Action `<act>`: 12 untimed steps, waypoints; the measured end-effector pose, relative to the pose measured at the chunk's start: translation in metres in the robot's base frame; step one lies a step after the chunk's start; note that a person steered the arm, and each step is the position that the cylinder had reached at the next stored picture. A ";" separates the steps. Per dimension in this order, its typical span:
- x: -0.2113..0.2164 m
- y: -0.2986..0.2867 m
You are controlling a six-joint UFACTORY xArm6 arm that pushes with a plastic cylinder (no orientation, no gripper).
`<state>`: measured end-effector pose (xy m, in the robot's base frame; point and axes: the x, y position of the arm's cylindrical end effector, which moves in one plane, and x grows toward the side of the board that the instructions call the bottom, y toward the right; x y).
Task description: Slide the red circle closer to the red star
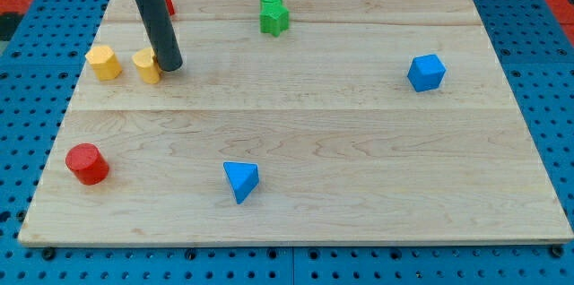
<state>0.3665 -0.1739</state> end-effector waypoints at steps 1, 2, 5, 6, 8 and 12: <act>0.005 -0.015; -0.029 0.013; -0.036 0.019; -0.035 0.016; 0.022 0.069; 0.168 -0.061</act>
<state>0.5345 -0.2352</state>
